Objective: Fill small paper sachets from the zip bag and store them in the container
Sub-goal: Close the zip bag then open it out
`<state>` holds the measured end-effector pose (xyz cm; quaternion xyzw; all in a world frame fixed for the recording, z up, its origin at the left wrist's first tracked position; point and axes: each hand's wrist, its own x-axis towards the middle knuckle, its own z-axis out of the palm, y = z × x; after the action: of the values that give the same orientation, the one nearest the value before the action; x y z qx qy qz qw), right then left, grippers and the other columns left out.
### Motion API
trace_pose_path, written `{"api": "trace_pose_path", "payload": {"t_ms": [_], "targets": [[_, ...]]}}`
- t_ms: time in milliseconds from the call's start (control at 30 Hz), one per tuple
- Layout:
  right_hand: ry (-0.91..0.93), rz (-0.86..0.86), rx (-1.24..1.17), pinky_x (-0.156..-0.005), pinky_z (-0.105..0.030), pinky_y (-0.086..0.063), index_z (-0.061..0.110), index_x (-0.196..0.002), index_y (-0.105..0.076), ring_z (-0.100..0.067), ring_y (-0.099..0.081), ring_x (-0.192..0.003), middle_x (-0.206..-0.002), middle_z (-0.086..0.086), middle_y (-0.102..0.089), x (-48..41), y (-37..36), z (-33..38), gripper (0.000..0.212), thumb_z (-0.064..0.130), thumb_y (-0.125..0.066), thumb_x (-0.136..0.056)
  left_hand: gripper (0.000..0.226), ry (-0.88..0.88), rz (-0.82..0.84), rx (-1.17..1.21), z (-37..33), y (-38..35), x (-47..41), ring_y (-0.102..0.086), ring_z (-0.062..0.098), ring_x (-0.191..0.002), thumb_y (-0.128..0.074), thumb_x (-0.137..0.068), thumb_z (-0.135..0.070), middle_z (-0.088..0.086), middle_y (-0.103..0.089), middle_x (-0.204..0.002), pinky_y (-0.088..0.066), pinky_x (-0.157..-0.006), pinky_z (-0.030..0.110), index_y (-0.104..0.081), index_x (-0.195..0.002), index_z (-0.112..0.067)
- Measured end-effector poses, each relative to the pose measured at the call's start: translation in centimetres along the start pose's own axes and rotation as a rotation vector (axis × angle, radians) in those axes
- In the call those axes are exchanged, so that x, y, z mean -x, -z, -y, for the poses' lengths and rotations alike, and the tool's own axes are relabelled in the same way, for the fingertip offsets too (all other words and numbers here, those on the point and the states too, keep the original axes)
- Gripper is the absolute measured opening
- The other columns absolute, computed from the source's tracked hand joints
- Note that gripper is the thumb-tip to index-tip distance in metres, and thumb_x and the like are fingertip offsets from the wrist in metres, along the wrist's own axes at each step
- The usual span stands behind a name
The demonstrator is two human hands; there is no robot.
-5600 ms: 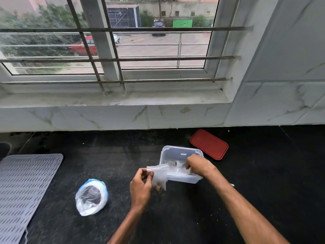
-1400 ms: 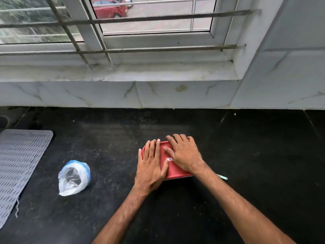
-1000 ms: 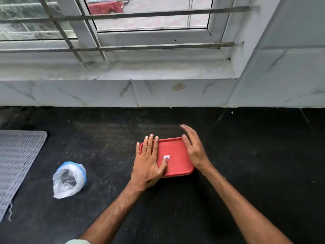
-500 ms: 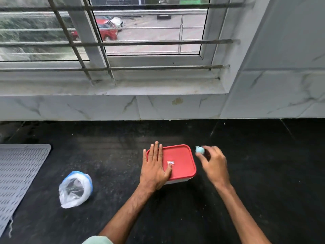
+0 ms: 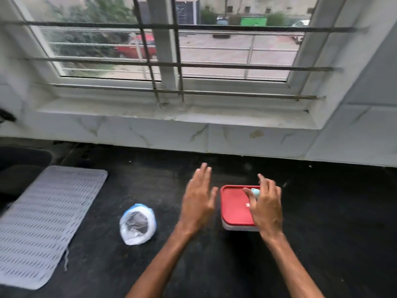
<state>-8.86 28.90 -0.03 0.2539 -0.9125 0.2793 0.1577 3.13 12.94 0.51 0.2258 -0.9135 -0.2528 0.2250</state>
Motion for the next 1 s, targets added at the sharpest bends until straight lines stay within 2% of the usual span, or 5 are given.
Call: {"api": "trace_pose_path", "payload": {"t_ms": [133, 300, 533, 733, 1000], "targets": [[-0.006, 0.430, -0.479, -0.075, -0.030, -0.045, 0.015, -0.086, -0.071, -0.015, -0.064, -0.079, -0.084, -0.001, -0.071, 3.8, -2.4, 10.6, 0.012, 0.026, -0.068, -0.089, 0.038, 0.412, -0.264, -0.050, 12.4, 9.1, 2.9, -0.052, 0.034, -0.123, -0.058, -0.091, -0.020, 0.014, -0.058, -0.129, -0.036, -0.106, 0.040, -0.058, -0.127, -0.009], [-0.189, 1.072, -0.487, -0.080, -0.031, -0.051, 0.013, -0.105, -0.067, -0.010, -0.058, -0.081, -0.094, -0.001, -0.068, 9.9, -11.8, 17.2, 0.043, 0.051, -0.065, -0.085, 0.035, 0.809, 0.385, 0.029, 23.3, 10.8, 8.1, -0.064, 0.026, -0.108, -0.070, -0.088, -0.025, 0.016, -0.068, -0.117, -0.049, -0.097, 0.040, -0.065, -0.118, -0.006], [-0.429, 1.031, -0.800, -0.067, -0.039, -0.055, 0.012, -0.083, -0.064, -0.018, -0.064, -0.074, -0.082, -0.008, -0.068, 9.8, -11.3, 17.7, 0.022, 0.019, -0.083, -0.075, 0.030, 0.813, 0.155, 0.386, 21.3, 9.9, 10.4, -0.055, 0.015, -0.065, -0.084, -0.057, -0.029, 0.000, -0.064, -0.068, -0.052, -0.068, 0.038, -0.061, -0.071, -0.016], [-0.236, 0.648, -0.261, -0.062, -0.031, -0.049, 0.015, -0.064, -0.058, -0.027, -0.066, -0.074, -0.074, -0.007, -0.067, 7.6, -7.2, 20.4, 0.011, 0.012, -0.061, -0.075, 0.035, 0.763, -0.165, 0.106, 14.3, 10.8, 9.2, -0.044, 0.026, -0.062, -0.057, -0.068, 0.007, -0.001, -0.047, -0.060, -0.032, -0.057, 0.033, -0.036, -0.060, -0.019], [-0.258, 0.594, -0.256, -0.063, -0.029, -0.049, 0.018, -0.072, -0.055, -0.018, -0.064, -0.072, -0.074, 0.002, -0.066, 6.0, -4.9, 19.3, 0.019, 0.031, -0.066, -0.079, 0.030, 0.623, -0.010, 0.219, 11.2, 9.7, 7.6, -0.054, 0.019, -0.062, -0.070, -0.082, -0.032, -0.006, -0.058, -0.062, -0.041, -0.061, 0.034, -0.047, -0.067, -0.020]]}}
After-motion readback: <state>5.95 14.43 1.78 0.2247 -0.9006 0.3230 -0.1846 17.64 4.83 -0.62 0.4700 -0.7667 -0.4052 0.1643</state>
